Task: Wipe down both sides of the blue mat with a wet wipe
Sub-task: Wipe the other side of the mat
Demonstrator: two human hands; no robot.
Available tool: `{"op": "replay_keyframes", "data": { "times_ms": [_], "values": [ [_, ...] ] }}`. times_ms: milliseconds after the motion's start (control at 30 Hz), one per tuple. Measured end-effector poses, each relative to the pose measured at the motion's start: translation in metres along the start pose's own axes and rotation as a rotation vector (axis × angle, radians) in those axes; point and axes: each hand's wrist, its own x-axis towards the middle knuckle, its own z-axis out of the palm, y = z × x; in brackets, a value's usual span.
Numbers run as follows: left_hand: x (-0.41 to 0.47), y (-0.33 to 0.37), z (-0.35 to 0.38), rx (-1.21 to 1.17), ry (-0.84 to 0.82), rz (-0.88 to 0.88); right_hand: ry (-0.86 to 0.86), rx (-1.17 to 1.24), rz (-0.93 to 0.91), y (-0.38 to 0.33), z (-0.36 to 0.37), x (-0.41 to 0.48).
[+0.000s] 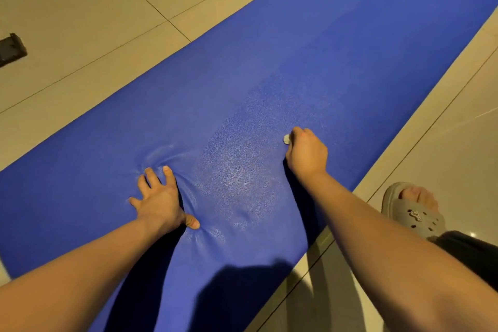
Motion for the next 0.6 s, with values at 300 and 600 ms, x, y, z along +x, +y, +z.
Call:
{"op": "replay_keyframes", "data": {
  "times_ms": [300,600],
  "values": [
    [0.001,0.003,-0.001,0.007,-0.002,-0.008,-0.14,0.075,-0.318,-0.064,0.028,-0.126],
    [0.002,0.001,0.002,0.034,0.023,-0.003,0.087,-0.022,0.083,0.021,0.0,-0.019]
  ]
}}
